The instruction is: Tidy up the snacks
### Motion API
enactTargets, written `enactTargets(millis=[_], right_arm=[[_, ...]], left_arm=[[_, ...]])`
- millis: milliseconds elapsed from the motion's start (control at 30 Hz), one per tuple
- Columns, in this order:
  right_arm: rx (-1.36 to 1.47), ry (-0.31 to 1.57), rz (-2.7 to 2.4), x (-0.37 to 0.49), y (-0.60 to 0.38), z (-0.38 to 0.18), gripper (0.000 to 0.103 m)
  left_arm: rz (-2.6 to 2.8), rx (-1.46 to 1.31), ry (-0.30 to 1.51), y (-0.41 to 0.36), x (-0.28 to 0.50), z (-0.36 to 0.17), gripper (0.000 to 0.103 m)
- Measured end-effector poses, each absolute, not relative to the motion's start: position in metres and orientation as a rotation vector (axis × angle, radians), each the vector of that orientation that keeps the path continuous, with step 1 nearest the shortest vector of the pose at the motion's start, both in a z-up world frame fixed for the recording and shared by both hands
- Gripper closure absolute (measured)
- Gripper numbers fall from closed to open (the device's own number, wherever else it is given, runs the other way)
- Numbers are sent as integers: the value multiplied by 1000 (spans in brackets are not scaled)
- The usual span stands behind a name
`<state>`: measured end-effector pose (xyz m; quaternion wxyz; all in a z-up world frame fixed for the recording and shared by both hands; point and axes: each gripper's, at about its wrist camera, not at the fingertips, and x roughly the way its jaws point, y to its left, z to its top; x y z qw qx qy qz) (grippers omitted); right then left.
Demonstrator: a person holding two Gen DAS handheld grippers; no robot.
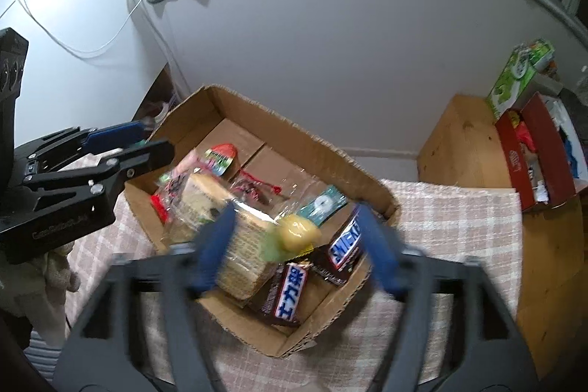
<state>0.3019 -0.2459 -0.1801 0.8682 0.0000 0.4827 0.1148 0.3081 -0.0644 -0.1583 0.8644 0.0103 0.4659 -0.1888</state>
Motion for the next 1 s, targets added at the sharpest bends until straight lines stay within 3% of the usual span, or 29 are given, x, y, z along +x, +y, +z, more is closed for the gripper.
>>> enactTargets(millis=[233,1000], right_arm=[[-35,1011,225,299,-245,-176,17],[-6,958,217,268,-251,-147,17]], left_arm=[[-373,38,979,-66,307,-158,40],[-346,17,945,-58,279,-131,39]])
